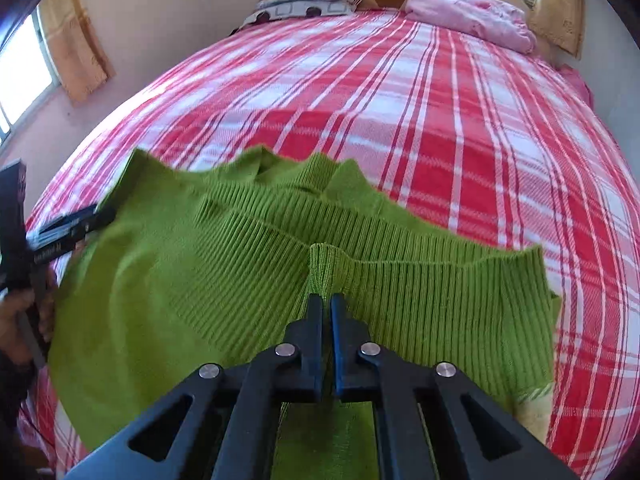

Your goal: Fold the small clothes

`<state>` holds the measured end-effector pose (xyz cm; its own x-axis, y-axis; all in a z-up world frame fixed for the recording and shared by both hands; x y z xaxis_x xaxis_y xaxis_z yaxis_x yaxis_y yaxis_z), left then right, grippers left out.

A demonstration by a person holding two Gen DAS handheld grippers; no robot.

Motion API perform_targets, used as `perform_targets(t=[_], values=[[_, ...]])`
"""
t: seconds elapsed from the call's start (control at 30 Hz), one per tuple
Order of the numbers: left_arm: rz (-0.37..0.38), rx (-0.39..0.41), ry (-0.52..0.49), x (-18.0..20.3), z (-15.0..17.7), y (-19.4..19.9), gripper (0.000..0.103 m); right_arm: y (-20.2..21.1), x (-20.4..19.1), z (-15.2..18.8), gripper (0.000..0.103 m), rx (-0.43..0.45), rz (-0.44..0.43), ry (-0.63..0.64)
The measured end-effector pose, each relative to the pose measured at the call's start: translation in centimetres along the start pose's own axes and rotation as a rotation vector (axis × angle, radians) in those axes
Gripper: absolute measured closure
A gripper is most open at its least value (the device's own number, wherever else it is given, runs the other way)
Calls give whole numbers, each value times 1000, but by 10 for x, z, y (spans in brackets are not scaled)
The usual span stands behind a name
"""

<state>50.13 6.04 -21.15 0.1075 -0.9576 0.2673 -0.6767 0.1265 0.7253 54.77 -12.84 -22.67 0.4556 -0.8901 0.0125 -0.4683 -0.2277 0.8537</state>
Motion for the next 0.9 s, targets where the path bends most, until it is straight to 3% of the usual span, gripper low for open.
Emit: perform_targets(t=[0.13,0.27,0.33,0.37,0.4,0.5,0.57,0.67,0.8,0.9], values=[[-45,27,17,-6,0,4,30,-2,13,-15,100,23,89,-12],[-88,24,35,-13,1,1,23,-22,20,-12,95,-35,27,-76],[-102,19,44,-16,1,0,20,-15,24,-10,73,-7,19,-89],[-102,14,48,-18,1,-1,20,-8,28,-7,53,12,19,-103],[-103,12,57,-19,1,-2,20,-1,33,-5,50,32,19,-122],[-87,38,76,-22,-1,4,20,25,51,9,50,83,-23,-184],[-119,36,95,-29,0,3,17,32,62,27,50,48,-16,-177],[-126,0,116,-34,2,-5,15,31,95,61,50,-33,145,-157],[-141,17,98,-31,1,0,15,59,112,84,50,12,154,-234],[-132,59,154,-43,1,17,16,97,110,102,50,88,197,-220]])
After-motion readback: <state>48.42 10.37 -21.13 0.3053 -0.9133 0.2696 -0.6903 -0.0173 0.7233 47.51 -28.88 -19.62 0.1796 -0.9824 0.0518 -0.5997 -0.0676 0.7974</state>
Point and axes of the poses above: each gripper's, at about its wrist camera, not at the fingertips, and y roughly against the way its jaws point, x to its right, z to its underside, the point moved 8 cm from there along -y, roughly the way its jaws point, and after that the axes turned 10 degrees about y, right-handed, at the moved point
